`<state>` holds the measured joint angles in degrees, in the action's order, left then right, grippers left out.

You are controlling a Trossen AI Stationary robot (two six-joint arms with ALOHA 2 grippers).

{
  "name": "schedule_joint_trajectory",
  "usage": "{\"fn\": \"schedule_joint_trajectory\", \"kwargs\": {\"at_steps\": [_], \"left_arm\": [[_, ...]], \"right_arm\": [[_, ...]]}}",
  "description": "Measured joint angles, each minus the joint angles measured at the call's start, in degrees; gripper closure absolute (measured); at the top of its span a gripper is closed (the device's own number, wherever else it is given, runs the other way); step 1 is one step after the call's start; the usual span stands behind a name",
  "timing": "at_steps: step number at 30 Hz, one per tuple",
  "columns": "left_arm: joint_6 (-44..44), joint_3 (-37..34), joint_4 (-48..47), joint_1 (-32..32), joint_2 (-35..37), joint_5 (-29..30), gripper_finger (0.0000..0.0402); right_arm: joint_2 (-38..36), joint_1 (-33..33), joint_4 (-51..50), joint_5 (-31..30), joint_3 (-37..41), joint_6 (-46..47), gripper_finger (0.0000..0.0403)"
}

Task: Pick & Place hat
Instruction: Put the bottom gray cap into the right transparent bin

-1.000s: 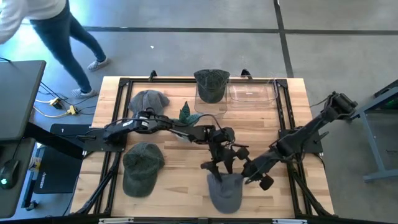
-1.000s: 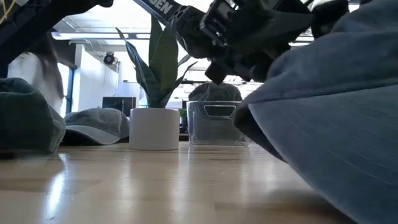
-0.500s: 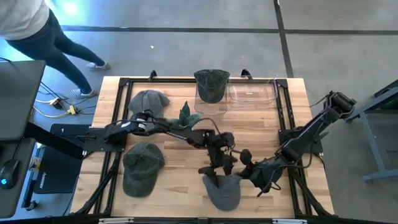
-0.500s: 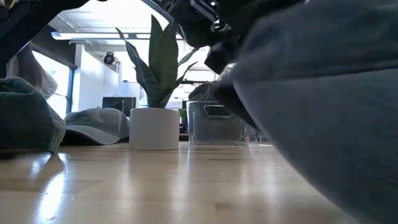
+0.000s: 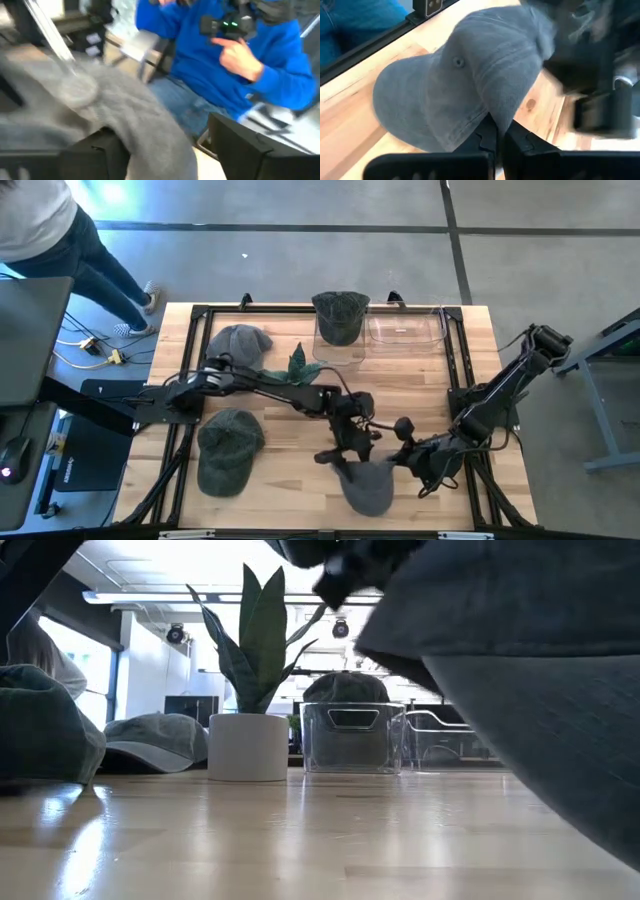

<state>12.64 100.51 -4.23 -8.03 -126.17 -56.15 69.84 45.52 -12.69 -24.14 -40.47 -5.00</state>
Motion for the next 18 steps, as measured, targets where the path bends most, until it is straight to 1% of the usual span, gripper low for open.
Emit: {"fn": "schedule_joint_trajectory", "kwargs": {"at_steps": [2,4,8,11,14,16,18], "left_arm": [[0.3,0.3,0.0,0.3,0.7,3.4,0.0193],[-1.3,-0.1,-3.4,0.5,2.3,6.8,0.0214],[-5.0,0.2,-3.0,0.9,3.4,12.7,0.0253],[-8.4,-0.1,-4.9,1.0,3.7,13.8,0.0280],[-9.1,0.2,-5.1,0.9,4.5,14.8,0.0310],[-9.8,0.1,-7.1,0.9,5.0,16.0,0.0333],[-9.9,-0.1,-9.1,0.9,6.0,17.0,0.0358]], "right_arm": [[0.0,0.0,-0.6,0.0,0.1,1.1,0.0401],[0.0,0.0,-0.5,0.0,0.1,2.0,0.0400],[0.0,0.0,-0.3,0.0,0.1,2.9,0.0397],[0.0,-0.1,-0.2,0.0,0.1,3.5,0.0399],[0.0,-0.2,0.4,-0.5,0.1,5.1,0.0398],[0.0,-0.4,0.7,-2.5,0.1,8.1,0.0390],[0.0,-1.0,0.8,-3.5,0.1,10.4,0.0373]]}}
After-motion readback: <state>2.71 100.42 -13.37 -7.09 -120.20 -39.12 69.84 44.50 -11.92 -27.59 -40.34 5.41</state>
